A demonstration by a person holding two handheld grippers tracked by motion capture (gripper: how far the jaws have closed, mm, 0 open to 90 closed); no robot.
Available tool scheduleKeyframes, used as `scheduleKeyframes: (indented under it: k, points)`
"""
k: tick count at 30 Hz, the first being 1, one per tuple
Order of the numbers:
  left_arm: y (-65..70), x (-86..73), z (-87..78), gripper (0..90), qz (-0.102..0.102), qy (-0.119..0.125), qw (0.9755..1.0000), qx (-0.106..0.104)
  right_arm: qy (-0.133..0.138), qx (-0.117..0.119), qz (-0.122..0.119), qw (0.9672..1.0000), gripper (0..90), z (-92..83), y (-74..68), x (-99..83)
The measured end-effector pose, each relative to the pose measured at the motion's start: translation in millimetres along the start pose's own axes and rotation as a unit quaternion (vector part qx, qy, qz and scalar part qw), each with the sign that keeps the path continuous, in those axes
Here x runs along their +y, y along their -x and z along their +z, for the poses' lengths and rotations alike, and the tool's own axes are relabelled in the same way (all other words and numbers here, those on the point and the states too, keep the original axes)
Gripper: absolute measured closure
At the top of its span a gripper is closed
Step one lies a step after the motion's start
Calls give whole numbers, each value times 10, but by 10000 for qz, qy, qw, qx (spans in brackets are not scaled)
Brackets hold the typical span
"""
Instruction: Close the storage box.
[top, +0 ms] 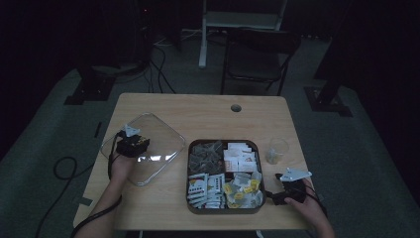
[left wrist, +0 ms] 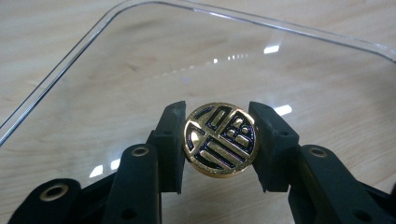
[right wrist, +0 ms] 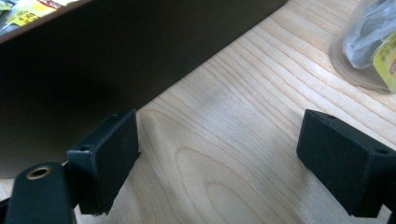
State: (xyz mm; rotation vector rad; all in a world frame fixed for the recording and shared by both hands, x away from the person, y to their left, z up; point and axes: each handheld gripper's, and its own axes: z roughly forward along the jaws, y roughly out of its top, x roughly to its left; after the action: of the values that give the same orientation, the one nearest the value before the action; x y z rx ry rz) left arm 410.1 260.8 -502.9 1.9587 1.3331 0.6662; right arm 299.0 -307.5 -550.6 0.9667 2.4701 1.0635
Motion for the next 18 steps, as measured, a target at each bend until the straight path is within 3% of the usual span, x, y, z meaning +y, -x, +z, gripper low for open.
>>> scheduleKeyframes:
  k: [11, 18]
  points:
    - [54, 186, -266, 600, 60, 318, 9990, -304, -1, -1, -1, 10000, 123, 0, 0, 0]
    - [200, 306, -390, 599, 300, 423, 9968, -604, 0, -1, 1, 10000, 123, 0, 0, 0]
